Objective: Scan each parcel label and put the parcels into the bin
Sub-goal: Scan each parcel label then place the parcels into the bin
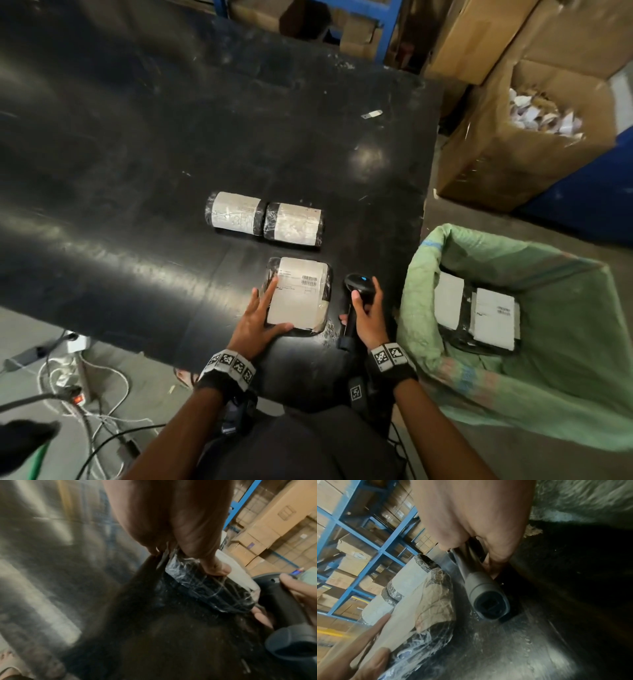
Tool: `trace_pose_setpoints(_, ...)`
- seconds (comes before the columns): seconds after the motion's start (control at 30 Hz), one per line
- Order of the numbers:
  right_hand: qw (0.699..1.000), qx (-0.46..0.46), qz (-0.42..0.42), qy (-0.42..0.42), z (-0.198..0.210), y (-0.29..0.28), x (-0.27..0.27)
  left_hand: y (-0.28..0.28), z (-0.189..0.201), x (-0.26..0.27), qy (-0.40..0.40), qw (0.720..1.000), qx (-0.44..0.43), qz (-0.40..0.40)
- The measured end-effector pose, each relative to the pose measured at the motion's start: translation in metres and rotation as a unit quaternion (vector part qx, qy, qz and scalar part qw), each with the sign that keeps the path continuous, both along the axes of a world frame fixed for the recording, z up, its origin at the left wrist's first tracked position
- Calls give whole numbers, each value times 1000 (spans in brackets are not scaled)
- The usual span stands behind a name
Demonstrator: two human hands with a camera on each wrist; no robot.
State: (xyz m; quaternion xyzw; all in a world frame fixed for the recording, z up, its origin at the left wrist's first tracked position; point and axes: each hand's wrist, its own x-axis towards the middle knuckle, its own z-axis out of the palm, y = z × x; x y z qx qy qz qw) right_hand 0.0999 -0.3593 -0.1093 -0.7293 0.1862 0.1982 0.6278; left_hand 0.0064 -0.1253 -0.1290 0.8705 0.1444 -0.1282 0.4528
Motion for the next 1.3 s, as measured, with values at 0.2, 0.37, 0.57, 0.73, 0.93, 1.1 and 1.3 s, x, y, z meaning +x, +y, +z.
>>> trace_pose_setpoints(0.2, 999, -12, 39, -7, -5, -6, -1, -7, 8, 5, -29, 999, -17, 38)
trace_pose_setpoints(0.37, 1000, 0, 29, 5, -1, -8, 1, -5, 17, 27, 37, 998, -28, 49)
trace_pose_setpoints(0.57, 1000, 6, 10, 17, 5, -11, 6, -6, 32, 35, 22, 979, -179, 100)
trace_pose_setpoints(0.73, 999, 12, -5, 44, 11, -14, 15, -27, 22, 30, -8, 967, -217, 132)
trace_pose_setpoints(0.93, 997, 20, -33, 63, 33, -15, 21, -47, 30, 41, 11, 965, -140, 223)
trace_pose_setpoints(1.1, 1000, -2, -13, 7, 75, -15, 18, -55, 28, 38, -40, 972, -71, 221)
trace_pose_setpoints(1.3, 998, 9, 18, -55, 141, -15, 10, -64, 39, 42, -111, 969, 3, 222)
